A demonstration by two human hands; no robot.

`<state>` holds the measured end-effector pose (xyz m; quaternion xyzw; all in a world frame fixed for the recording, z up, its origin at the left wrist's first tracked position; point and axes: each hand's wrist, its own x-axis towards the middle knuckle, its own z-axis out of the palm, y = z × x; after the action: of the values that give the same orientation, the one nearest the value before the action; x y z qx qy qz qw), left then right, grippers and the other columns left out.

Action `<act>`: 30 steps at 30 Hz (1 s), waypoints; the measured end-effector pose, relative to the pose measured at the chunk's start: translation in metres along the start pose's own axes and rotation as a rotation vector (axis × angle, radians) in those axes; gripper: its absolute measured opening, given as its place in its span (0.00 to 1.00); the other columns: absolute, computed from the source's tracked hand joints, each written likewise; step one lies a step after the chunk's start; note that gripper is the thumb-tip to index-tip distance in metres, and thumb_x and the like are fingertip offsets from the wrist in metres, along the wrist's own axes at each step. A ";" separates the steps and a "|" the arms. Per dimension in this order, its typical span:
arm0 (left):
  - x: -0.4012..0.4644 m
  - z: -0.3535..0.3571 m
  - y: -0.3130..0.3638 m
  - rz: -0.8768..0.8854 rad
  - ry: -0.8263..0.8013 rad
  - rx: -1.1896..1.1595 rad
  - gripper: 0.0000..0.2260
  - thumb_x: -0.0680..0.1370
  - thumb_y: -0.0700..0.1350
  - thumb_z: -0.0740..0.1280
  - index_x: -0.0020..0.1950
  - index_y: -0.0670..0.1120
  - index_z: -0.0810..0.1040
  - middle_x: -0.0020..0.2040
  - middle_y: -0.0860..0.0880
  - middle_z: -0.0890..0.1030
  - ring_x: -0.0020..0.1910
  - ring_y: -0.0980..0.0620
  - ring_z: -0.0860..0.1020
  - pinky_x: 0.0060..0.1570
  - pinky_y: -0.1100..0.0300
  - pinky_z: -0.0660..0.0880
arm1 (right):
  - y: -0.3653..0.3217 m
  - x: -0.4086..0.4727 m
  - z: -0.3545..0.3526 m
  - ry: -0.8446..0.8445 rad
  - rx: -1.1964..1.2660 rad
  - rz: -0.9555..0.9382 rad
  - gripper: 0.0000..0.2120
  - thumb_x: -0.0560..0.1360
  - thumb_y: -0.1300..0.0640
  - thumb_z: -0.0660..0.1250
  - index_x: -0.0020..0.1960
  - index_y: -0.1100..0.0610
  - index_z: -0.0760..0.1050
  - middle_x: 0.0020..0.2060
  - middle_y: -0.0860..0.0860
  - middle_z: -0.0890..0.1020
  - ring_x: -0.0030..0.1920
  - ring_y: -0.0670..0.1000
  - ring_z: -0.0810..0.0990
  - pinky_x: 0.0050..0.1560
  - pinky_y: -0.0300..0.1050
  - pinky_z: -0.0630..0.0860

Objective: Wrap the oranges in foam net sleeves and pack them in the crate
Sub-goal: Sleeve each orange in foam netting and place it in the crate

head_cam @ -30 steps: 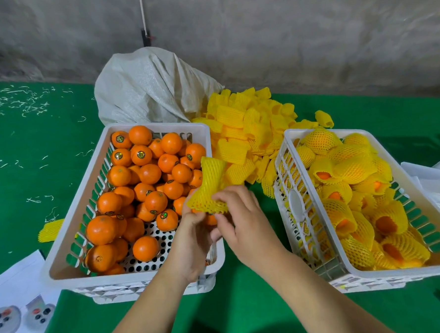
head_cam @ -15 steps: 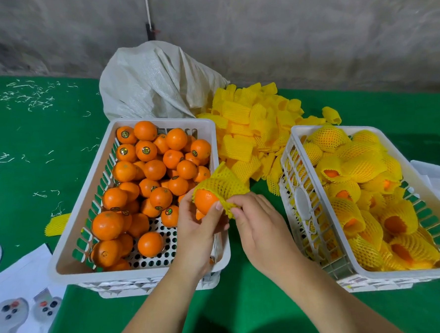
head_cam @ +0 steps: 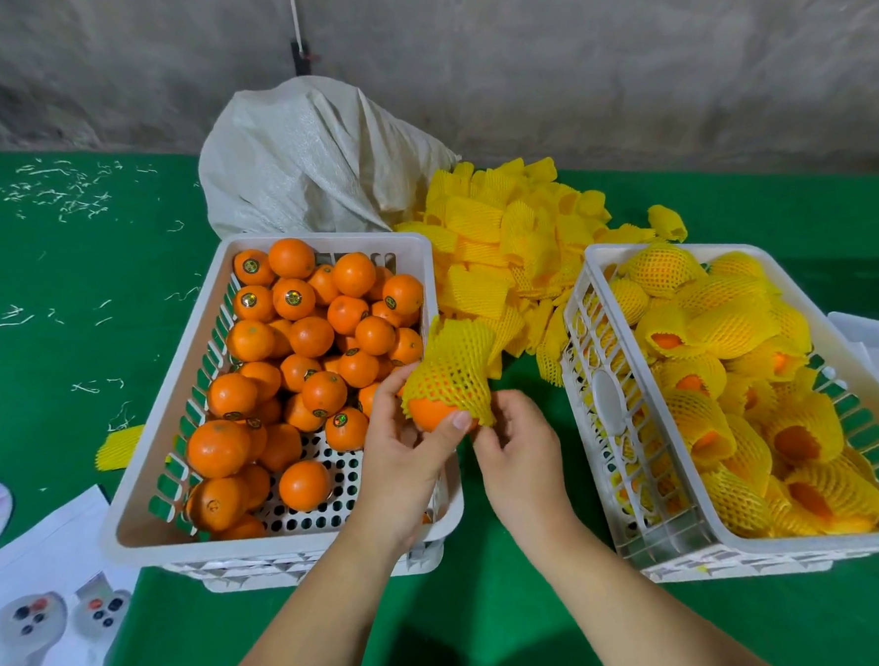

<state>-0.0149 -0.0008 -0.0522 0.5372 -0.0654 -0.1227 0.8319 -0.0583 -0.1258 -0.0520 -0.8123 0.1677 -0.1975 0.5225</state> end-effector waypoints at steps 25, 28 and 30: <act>0.000 0.001 -0.012 0.036 0.066 0.214 0.28 0.71 0.51 0.80 0.66 0.60 0.70 0.57 0.55 0.83 0.57 0.51 0.84 0.54 0.56 0.81 | -0.025 0.005 -0.024 0.000 -0.299 -0.601 0.06 0.76 0.66 0.71 0.53 0.64 0.77 0.49 0.55 0.78 0.46 0.52 0.77 0.42 0.46 0.77; 0.001 0.001 -0.012 0.027 0.097 0.206 0.33 0.68 0.49 0.81 0.66 0.52 0.66 0.55 0.54 0.80 0.55 0.52 0.83 0.54 0.52 0.83 | -0.027 0.002 -0.026 0.057 -0.331 -0.737 0.05 0.75 0.66 0.68 0.49 0.65 0.79 0.45 0.57 0.79 0.46 0.54 0.78 0.46 0.41 0.76; 0.002 0.001 -0.011 0.013 0.080 0.182 0.33 0.68 0.42 0.80 0.66 0.54 0.66 0.56 0.49 0.78 0.56 0.50 0.82 0.54 0.50 0.82 | -0.026 0.000 -0.026 0.024 -0.325 -0.762 0.06 0.74 0.64 0.67 0.50 0.65 0.79 0.46 0.56 0.79 0.47 0.54 0.78 0.49 0.42 0.77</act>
<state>-0.0147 -0.0063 -0.0623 0.6146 -0.0462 -0.0893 0.7824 -0.0698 -0.1356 -0.0190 -0.8859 -0.1098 -0.3570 0.2750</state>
